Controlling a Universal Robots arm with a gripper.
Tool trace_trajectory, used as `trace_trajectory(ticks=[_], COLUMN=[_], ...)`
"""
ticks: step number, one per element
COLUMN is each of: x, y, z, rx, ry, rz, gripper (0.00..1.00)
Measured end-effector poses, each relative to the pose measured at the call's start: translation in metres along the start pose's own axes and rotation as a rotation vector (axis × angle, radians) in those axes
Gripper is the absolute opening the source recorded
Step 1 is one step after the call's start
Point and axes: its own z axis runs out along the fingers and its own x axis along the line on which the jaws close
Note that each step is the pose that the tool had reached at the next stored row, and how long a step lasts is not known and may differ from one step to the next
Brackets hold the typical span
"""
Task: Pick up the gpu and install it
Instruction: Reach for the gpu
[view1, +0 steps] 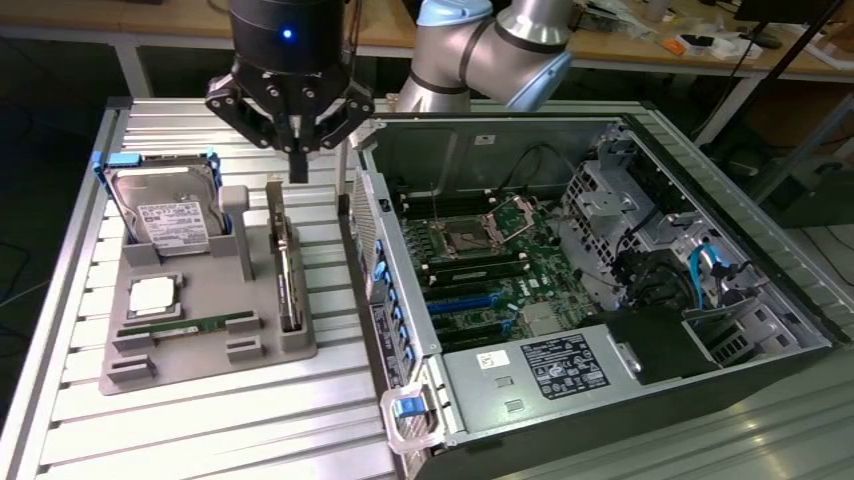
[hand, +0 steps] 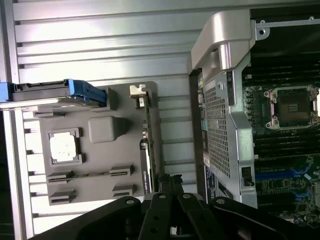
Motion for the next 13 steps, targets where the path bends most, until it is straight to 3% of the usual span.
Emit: trace_trajectory(ticks=[10,13], x=[0.028,0.028], y=[-0.0022,-0.0022], z=[0.0001,0.0001], rx=[0.0002,0.0002], ry=[0.0021,0.0021], rz=[0.000,0.000], gripper=[0.11,0.11])
